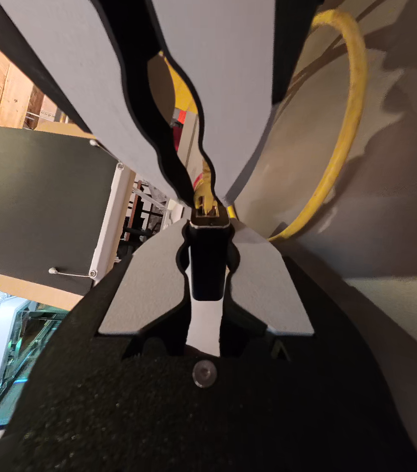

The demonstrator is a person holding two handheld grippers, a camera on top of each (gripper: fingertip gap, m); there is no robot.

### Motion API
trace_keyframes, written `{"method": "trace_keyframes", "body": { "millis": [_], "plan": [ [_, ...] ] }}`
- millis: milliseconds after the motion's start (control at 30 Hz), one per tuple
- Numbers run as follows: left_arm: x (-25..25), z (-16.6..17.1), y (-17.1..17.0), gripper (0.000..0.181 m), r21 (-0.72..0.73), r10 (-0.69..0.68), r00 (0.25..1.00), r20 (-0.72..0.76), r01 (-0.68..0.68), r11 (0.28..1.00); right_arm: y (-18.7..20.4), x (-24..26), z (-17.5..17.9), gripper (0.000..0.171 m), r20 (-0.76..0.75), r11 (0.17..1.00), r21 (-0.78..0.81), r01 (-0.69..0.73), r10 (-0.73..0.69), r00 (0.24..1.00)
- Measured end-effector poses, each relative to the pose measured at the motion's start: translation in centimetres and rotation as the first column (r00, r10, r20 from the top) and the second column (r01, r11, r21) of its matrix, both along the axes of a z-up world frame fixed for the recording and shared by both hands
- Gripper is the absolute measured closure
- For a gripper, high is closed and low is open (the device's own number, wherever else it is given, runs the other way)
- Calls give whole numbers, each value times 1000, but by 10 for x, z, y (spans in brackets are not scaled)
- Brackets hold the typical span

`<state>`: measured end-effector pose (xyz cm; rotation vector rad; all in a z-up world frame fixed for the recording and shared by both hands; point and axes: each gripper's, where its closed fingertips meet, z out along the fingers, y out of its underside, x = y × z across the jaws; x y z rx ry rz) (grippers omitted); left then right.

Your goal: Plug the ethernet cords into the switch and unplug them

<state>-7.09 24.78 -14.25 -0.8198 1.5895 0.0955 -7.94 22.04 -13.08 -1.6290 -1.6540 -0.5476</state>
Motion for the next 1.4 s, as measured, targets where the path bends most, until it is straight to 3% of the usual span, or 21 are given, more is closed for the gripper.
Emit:
{"method": "trace_keyframes", "body": {
  "millis": [567,700,867,1000,1133,1200,1233,1300,1367,1400],
  "plan": [
    [3,10,-17,156,-12,-36,998,45,37,999,-15,7,11,157,44,994,102,-40,36,998],
    [4,7,-8,157,9,33,999,11,-33,999,-8,3,8,158,51,993,120,-19,13,999],
    [5,13,-7,156,-7,-18,998,63,18,1000,-6,9,14,158,33,989,145,-25,20,999],
    [2,17,-15,156,22,-29,996,83,27,999,-13,6,18,157,-40,992,123,-24,29,999],
    [-3,19,0,157,111,53,996,71,-60,992,-17,-1,26,158,-201,990,108,92,-69,977],
    [-9,24,12,157,100,97,991,94,-106,989,-27,-9,47,156,-396,982,78,174,-130,909],
    [-12,29,16,157,110,118,987,109,-130,985,-33,-12,55,154,-521,973,21,230,-186,833],
    [-14,32,19,157,118,138,983,125,-153,981,-41,-16,55,154,-738,936,-181,302,-333,588],
    [-14,35,17,157,165,136,982,132,-157,974,-36,-7,37,144,-801,836,-425,347,-526,287],
    [-14,37,15,157,184,127,982,138,-152,971,-33,-8,32,141,-808,796,-532,288,-580,108]
  ]
}}
